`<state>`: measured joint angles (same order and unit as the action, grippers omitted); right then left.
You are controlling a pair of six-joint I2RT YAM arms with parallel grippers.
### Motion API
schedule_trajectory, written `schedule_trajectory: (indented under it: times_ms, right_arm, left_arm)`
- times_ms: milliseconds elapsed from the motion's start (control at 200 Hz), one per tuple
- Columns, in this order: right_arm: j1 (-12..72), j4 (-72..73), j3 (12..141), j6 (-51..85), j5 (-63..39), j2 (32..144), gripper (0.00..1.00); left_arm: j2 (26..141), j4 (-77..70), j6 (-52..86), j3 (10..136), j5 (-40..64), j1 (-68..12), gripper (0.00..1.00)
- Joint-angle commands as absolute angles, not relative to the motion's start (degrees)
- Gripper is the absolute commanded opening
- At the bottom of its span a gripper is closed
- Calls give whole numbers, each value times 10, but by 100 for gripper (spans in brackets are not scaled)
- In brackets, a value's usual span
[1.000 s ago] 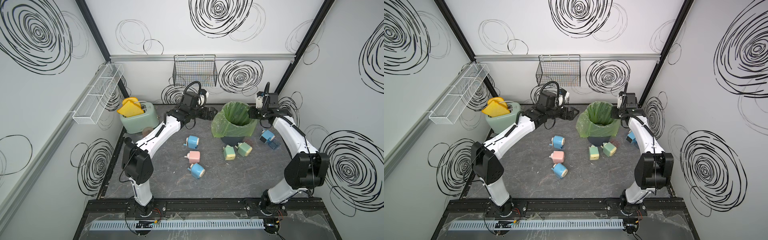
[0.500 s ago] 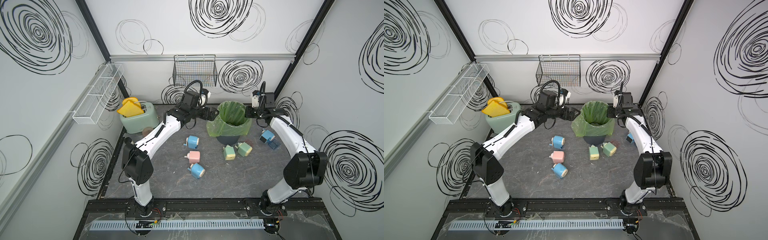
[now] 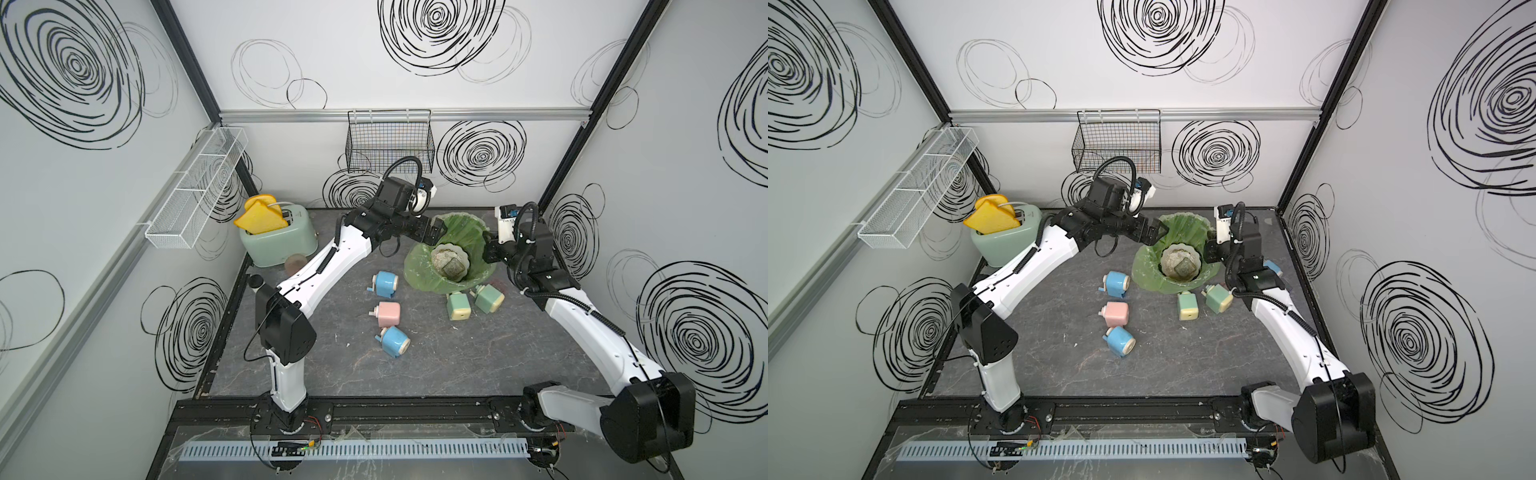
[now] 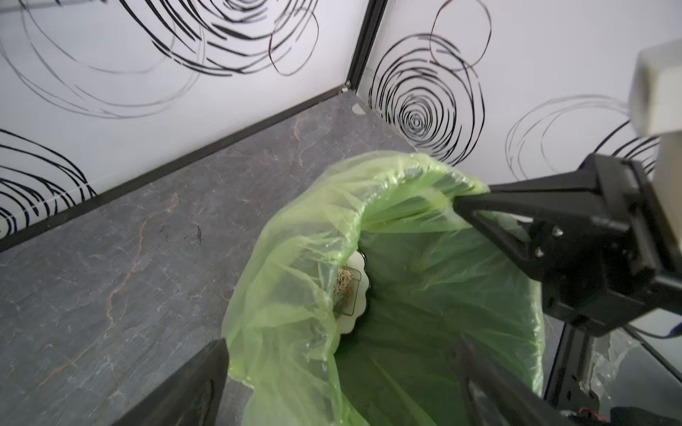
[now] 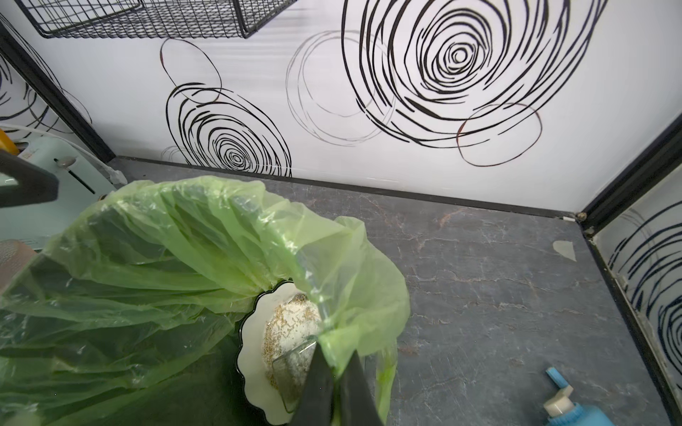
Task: Take out the pencil sharpener tray and clean the shavings
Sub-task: Pick up the trash bin from the center of the board.
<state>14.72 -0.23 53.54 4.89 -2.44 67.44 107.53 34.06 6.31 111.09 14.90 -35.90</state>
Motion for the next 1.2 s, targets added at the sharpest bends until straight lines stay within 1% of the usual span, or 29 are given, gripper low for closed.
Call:
schedule_trajectory:
  times_ms: [0,130,275,385,475,535,670,745,815,890,955,1031,1091,1126,1196]
  right_arm:
    - [164,166,513,38,5,633,0]
    - [177,217,472,24,7,611,0]
    - [191,262,442,13,14,596,0]
    - [205,279,428,-1,13,594,0]
    - [211,289,418,-6,10,593,0]
    - [212,287,414,-5,10,593,0]
    - [212,277,408,-3,2,593,0]
    - [212,269,405,0,-5,590,0]
    - [212,263,399,3,-16,586,9]
    - [212,250,395,14,-28,581,23]
    - [212,240,389,25,-39,571,37]
    - [212,231,382,31,-53,559,46]
    - [212,222,377,37,-62,547,57]
    - [212,212,377,40,-65,541,61]
    - [211,189,383,46,-83,528,66]
  left_arm:
    - [1072,378,25,1124,106,-373,93]
    - [1064,391,14,1103,88,-374,87]
    - [1048,376,9,1067,53,-379,72]
    - [1032,356,1,1039,18,-387,65]
    - [1026,344,-6,1024,-7,-396,57]
    - [1022,336,-6,1016,-13,-402,50]
    - [1000,301,-2,983,-30,-417,43]
    - [983,279,4,957,-39,-421,36]
    - [967,251,12,925,-50,-426,29]
    - [953,226,24,892,-60,-428,23]
    - [945,209,33,870,-65,-431,19]
    - [936,189,40,848,-68,-434,15]
    - [931,179,42,835,-67,-439,12]
    - [930,175,44,830,-68,-442,11]
    - [927,164,46,817,-74,-450,8]
